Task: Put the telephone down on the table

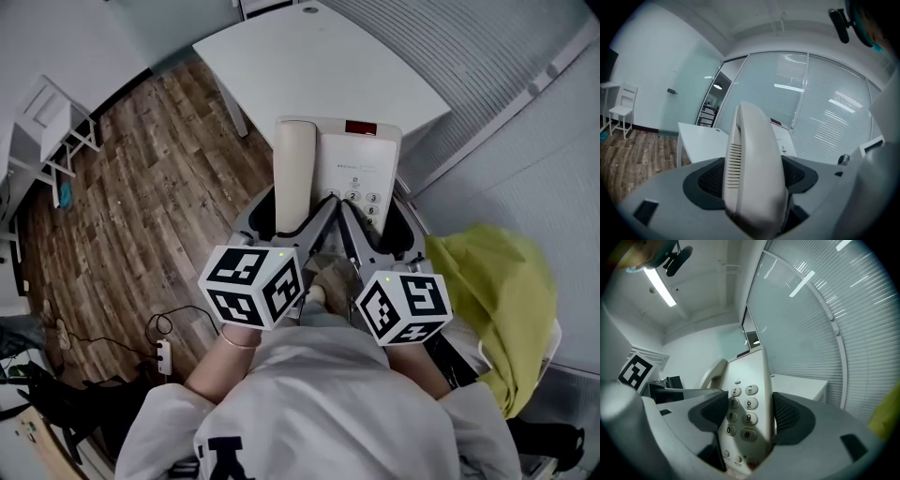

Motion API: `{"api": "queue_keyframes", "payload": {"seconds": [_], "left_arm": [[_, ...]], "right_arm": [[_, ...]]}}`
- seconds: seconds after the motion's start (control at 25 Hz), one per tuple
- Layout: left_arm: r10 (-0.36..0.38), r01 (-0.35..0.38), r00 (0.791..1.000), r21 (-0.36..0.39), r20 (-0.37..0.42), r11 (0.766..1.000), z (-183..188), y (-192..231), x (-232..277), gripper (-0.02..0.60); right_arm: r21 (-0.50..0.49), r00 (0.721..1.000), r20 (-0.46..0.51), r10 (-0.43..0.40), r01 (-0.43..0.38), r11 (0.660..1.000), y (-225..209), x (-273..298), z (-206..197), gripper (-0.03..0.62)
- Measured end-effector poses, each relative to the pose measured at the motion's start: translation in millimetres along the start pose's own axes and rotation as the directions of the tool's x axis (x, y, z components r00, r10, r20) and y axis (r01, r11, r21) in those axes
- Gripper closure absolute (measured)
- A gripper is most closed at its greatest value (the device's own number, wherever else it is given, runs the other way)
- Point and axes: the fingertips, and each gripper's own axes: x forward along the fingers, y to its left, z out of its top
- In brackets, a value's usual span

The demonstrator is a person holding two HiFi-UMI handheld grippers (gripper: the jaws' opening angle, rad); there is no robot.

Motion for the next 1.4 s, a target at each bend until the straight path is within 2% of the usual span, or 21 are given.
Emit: {"api": "queue_keyframes", "payload": {"seconds": [0.36,0.8,1.04,1.4], "left_arm": [[0.007,-0.007,1.0,-0.01,-0.008,1.0,9,15,29,0.222],[0.016,-0.016,1.0,-0.02,-0.002,1.0,36,24,58,0.222],[0.02,-0.021,1.0,-0.04,-0.02,0.999,49,51,89,0.222],[-0.038,0.038,0.999,-0.014,-0.033,0.999,28,80,129,0.222]], "right_arm": [[0.009,1.0,-0.004,-0.002,0.002,1.0,-13,31,4,0.289],[0.005,1.0,-0.016,0.007,-0.007,1.0,-24,64,28,0.289],[0.012,0.999,-0.04,0.0,0.001,1.0,-31,108,31,0.289],[0.018,0.998,-0.004,-0.057,0.057,0.998,-52,141,1,0.289]]}}
